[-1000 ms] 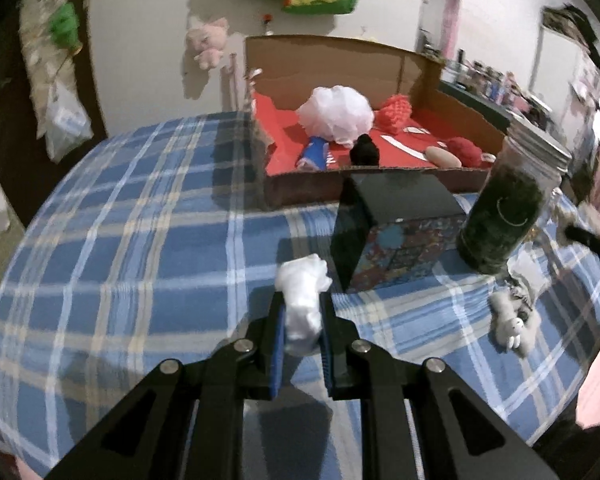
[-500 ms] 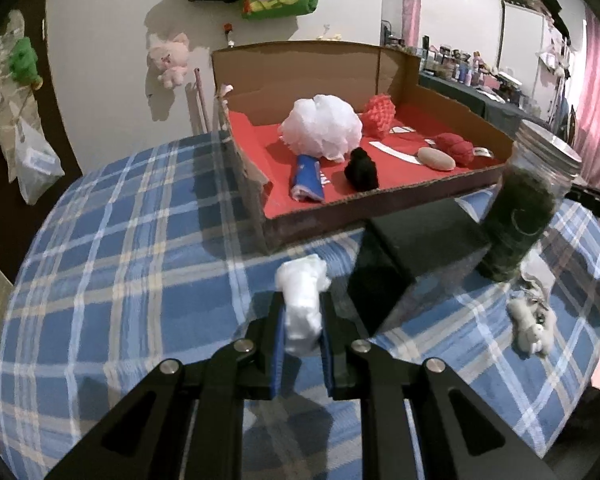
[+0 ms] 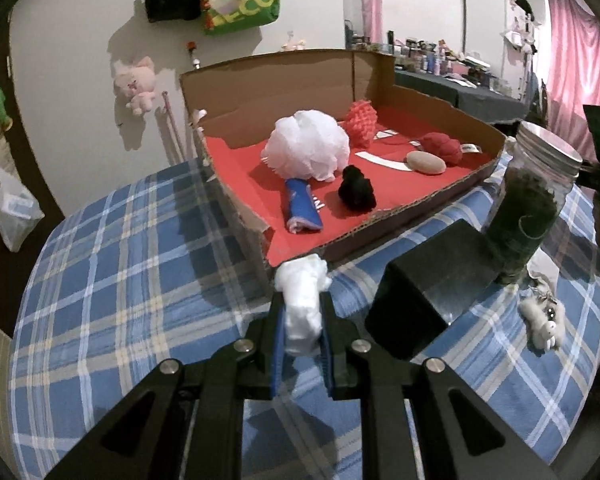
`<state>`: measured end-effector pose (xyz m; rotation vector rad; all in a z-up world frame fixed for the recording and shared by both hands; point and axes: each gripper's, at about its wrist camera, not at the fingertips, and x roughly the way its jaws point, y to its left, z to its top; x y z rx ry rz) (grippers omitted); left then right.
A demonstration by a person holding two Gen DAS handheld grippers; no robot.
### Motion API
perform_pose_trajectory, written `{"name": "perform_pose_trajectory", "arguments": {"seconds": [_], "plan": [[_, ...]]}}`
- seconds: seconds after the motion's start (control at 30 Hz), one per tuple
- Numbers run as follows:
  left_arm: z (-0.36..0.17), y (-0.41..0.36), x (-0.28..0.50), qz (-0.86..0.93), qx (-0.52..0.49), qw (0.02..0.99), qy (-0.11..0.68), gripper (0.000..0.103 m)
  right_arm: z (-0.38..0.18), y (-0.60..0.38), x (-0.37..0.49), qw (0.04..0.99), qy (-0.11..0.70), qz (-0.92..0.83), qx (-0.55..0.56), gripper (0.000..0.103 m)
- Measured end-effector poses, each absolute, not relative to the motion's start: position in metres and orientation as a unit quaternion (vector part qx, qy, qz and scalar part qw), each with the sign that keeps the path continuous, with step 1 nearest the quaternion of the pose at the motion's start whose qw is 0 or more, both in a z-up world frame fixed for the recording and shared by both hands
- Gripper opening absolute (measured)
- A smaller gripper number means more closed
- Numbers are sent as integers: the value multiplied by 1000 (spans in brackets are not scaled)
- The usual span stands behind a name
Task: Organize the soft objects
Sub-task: 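Carry white plush and cream knitted plush into the box and open both tools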
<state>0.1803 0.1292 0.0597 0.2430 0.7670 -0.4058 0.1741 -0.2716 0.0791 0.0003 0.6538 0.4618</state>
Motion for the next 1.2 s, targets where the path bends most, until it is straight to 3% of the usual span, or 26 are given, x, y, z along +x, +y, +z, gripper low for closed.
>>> {"name": "perform_pose_trajectory", "arguments": {"seconds": [0.53,1.2], "plan": [[74,122,198,-259,125,892,348,16,88,-273,203,901,300,312,2,15],[94,35,238,-339,245,838,350,16,101,-200,257,834,363,392,-139,15]]}}
